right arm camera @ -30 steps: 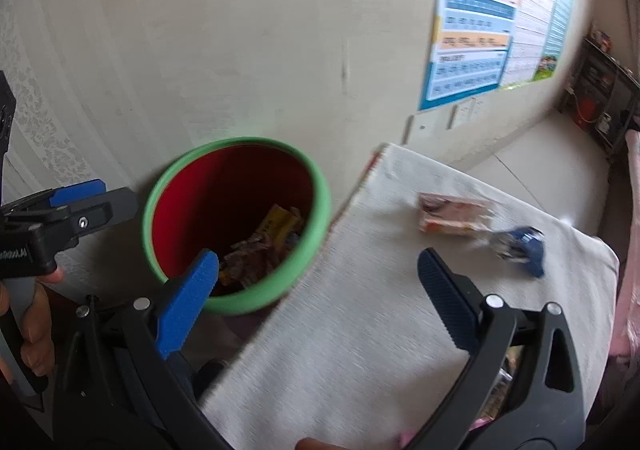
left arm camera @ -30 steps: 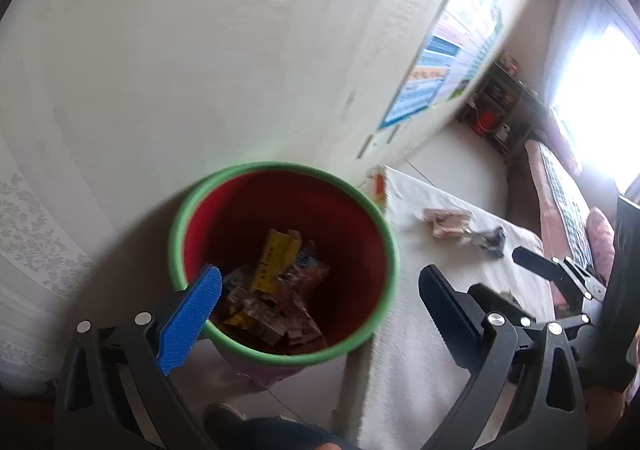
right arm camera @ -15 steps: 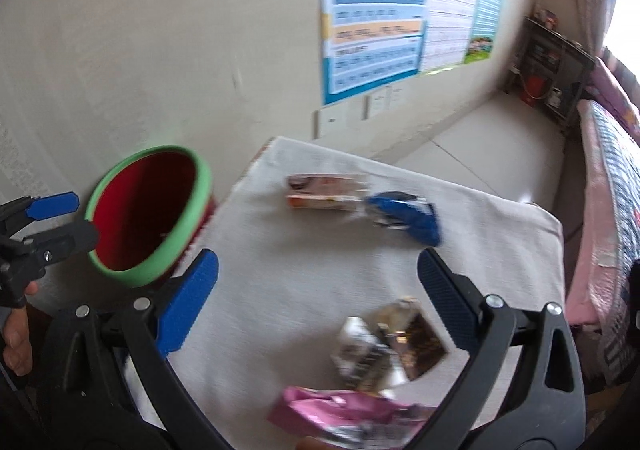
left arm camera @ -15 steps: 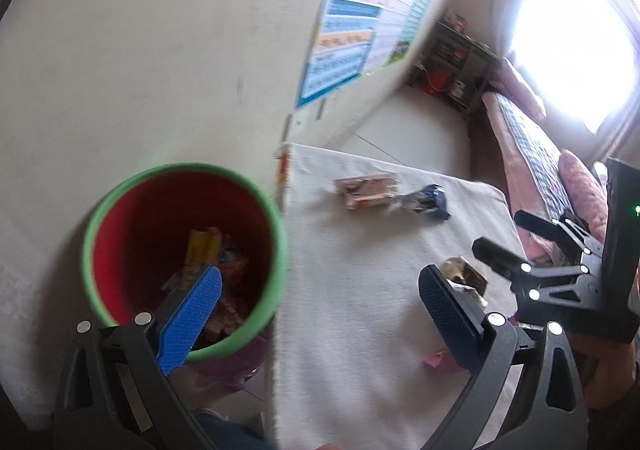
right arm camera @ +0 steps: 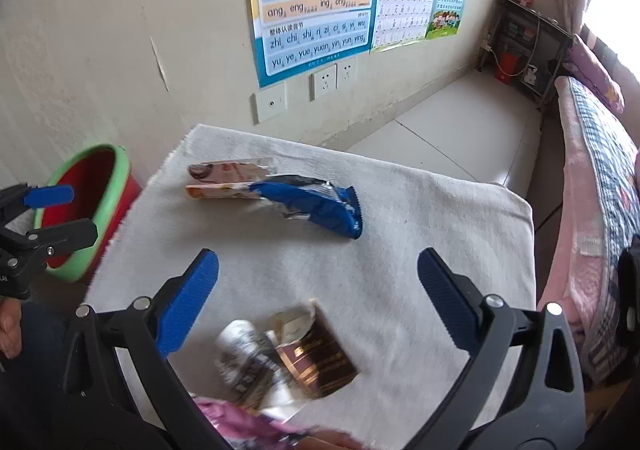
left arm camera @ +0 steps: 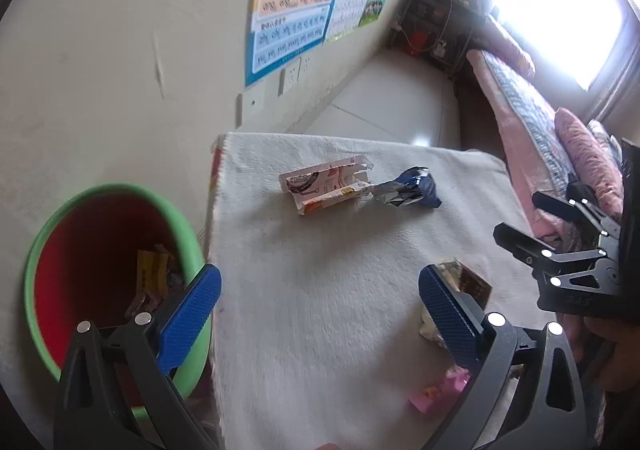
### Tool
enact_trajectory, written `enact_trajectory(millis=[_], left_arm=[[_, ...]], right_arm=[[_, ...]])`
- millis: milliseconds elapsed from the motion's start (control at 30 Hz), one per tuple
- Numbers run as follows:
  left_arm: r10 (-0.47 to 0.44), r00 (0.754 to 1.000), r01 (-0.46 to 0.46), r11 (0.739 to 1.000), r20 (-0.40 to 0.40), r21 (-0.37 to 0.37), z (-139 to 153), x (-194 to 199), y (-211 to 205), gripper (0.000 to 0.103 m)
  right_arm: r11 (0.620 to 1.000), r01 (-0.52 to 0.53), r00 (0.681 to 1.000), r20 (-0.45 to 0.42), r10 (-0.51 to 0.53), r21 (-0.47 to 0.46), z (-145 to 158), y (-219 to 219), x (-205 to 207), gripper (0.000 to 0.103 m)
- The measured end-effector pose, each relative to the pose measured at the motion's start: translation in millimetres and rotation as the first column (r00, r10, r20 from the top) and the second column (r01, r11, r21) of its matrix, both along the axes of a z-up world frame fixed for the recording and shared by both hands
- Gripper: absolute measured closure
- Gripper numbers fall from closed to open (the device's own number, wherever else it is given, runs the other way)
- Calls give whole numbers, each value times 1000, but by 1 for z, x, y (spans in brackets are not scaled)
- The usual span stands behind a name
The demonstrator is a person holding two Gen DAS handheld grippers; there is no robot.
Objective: Collect trash
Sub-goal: 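Move both tools back over the table toward the remaining trash, then grasp the white POCKY box with the left tool while the right tool grasps the blue wrapper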
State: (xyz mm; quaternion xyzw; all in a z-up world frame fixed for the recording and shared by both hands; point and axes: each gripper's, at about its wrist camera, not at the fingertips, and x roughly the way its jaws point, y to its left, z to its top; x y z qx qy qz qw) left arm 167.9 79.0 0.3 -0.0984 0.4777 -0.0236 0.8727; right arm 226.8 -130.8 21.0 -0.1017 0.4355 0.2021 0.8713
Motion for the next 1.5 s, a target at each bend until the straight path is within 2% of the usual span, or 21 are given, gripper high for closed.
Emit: enact_trajectory(millis=[400, 567, 633, 767, 833, 900, 933, 967, 1033, 1100, 1167, 1267, 1300, 1333, 1500], left_arm=[[-112, 988, 125, 984, -103, 129, -46, 83, -15, 8], [-155, 978, 178, 968, -137, 177, -61, 113, -23, 8], [-187, 971, 214, 958, -149, 192, -66, 122, -29, 8], [-261, 950, 300, 916, -171, 265, -76, 136, -43, 8], [-279, 945, 318, 906, -171, 280, -77, 141, -46, 9], [-291, 942, 329, 900, -170, 285, -78, 145, -48, 10], [-293, 941, 332, 900, -172, 281, -79, 147, -48, 13], [-293, 939, 333, 903, -179, 272, -81, 149, -48, 19], [-295, 937, 336, 907, -186, 254, -84, 151, -48, 31], [-292, 938, 333, 908, -186, 254, -87, 149, -49, 37], [-282, 944, 318, 915, -171, 249, -85, 146, -48, 41], [-265, 951, 297, 926, -159, 233, -83, 142, -46, 59], [-257, 954, 287, 933, -155, 219, -81, 140, -45, 69], [-248, 956, 276, 940, -153, 198, -79, 139, -44, 75], [-208, 967, 222, 971, -147, 87, -74, 133, -38, 78]], right_arm=[[978, -159, 987, -29, 156, -132, -53, 25, 51, 5], [973, -186, 983, -30, 183, -137, -68, 28, 66, 5], [971, -199, 980, -30, 197, -136, -72, 29, 69, 5], [962, -241, 971, -30, 239, -129, -80, 36, 76, 9], [957, -256, 967, -27, 254, -135, -82, 39, 78, 11], [956, -273, 962, -32, 271, -107, -84, 40, 80, 21], [955, -277, 961, -36, 275, -105, -85, 40, 81, 26], [953, -283, 959, -41, 280, -111, -87, 42, 81, 29], [948, -294, 956, -48, 290, -121, -90, 43, 81, 42], [949, -290, 957, -35, 288, -124, -89, 43, 80, 46], [950, -289, 957, -36, 287, -116, -87, 42, 79, 60], [959, -263, 965, -38, 260, -109, -84, 35, 79, 62], [961, -258, 966, -42, 255, -96, -82, 33, 79, 63], [963, -252, 968, -43, 249, -91, -81, 31, 79, 63], [979, -202, 978, -66, 200, -37, -71, 14, 79, 63]])
